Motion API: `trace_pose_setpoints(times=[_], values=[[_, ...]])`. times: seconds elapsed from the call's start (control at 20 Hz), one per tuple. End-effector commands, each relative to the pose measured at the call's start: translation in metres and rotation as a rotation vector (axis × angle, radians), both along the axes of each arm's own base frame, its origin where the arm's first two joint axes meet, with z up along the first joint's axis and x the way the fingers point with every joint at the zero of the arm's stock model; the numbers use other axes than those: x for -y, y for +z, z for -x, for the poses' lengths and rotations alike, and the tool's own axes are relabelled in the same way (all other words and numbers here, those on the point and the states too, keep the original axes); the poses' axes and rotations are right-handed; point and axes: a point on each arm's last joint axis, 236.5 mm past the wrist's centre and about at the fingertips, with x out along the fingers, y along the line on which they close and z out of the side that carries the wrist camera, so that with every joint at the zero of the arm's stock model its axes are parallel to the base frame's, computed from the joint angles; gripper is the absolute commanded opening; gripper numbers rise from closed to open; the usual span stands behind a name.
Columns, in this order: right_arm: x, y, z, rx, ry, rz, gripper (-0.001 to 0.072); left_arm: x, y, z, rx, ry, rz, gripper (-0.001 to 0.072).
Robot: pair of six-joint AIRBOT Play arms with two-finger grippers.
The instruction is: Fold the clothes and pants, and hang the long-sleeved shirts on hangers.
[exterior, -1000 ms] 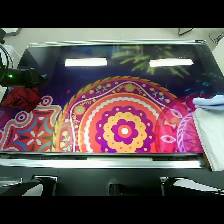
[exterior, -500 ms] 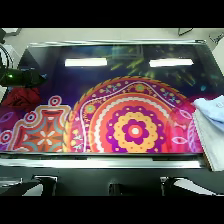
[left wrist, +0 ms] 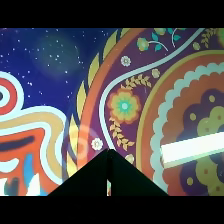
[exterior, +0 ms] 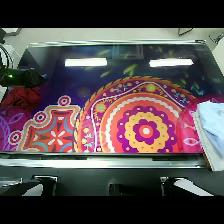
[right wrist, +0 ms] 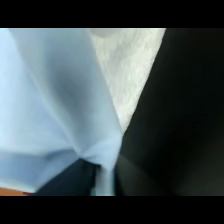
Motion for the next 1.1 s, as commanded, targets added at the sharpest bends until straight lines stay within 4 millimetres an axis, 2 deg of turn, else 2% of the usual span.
trace_pose_setpoints(times=[0.0,0.1,0.15,0.2,0.25,0.3,0.35,0.4,0.45,0.5,0.55,0.6,0.65,0.7,0.75,0.8,0.85,0.9,0.95,1.05], values=[[0.003,-0.009,-0.001,0.006,0.003,0.013,0.0701,-0.001,0.000,0.000,0.002,0.001,-0.001,0.0033],[0.005,0.000,-0.025,0.113,0.052,0.027,0.0697,0.001,0.003,-0.001,0.007,-0.001,0.009,0.0033],[0.011,0.017,-0.047,0.208,0.097,0.061,0.0697,0.006,0.008,-0.001,0.017,-0.008,0.032,0.0032],[0.022,0.043,-0.073,0.322,0.131,0.131,0.0697,0.010,0.019,-0.004,0.049,-0.010,0.052,0.0033],[0.040,0.085,-0.107,0.482,0.159,0.253,0.0697,0.012,0.038,-0.010,0.108,-0.005,0.072,0.0032],[0.054,0.136,-0.142,0.660,0.185,0.383,0.0697,0.011,0.061,-0.019,0.188,0.013,0.083,0.0032],[0.058,0.198,-0.176,0.843,0.228,0.519,0.0696,0.007,0.089,-0.030,0.288,0.041,0.092,0.0031],[0.046,0.252,-0.203,0.978,0.316,0.631,0.0696,0.000,0.116,-0.042,0.409,0.068,0.070,0.0030],[0.024,0.286,-0.224,1.047,0.418,0.698,0.0690,-0.019,0.127,-0.056,0.497,0.120,-0.028,0.0029],[-0.009,0.300,-0.244,1.076,0.531,0.712,0.0686,-0.042,0.119,-0.067,0.496,0.202,-0.125,0.0029],[-0.043,0.293,-0.261,1.066,0.623,0.666,0.0686,-0.065,0.096,-0.073,0.421,0.300,-0.195,0.0030],[-0.076,0.265,-0.274,0.990,0.717,0.582,0.0686,-0.078,0.065,-0.074,0.317,0.354,-0.239,0.0032],[-0.101,0.227,-0.282,0.879,0.766,0.488,0.0694,-0.079,0.027,-0.072,0.195,0.354,-0.264,0.0126],[-0.127,0.182,-0.284,0.764,0.808,0.374,0.0704,-0.074,-0.021,-0.062,0.028,0.327,-0.270,0.0581],[-0.160,0.134,-0.281,0.655,0.872,0.230,0.0705,-0.065,-0.070,-0.039,-0.180,0.291,-0.264,0.0693],[-0.197,0.091,-0.271,0.564,0.913,0.070,0.0686,-0.058,-0.117,-0.007,-0.393,0.214,-0.290,0.0700],[-0.224,0.060,-0.257,0.485,0.957,-0.032,0.0663,-0.053,-0.145,0.014,-0.500,0.177,-0.300,0.0693],[-0.241,0.038,-0.245,0.420,0.988,-0.079,0.0664,-0.050,-0.159,0.025,-0.516,0.167,-0.303,0.0681],[-0.250,0.022,-0.236,0.370,1.021,-0.084,0.0666,-0.047,-0.161,0.024,-0.447,0.172,-0.297,0.0681],[-0.249,0.006,-0.232,0.325,1.047,-0.021,0.0669,-0.044,-0.153,0.021,-0.308,0.192,-0.275,0.0682]])
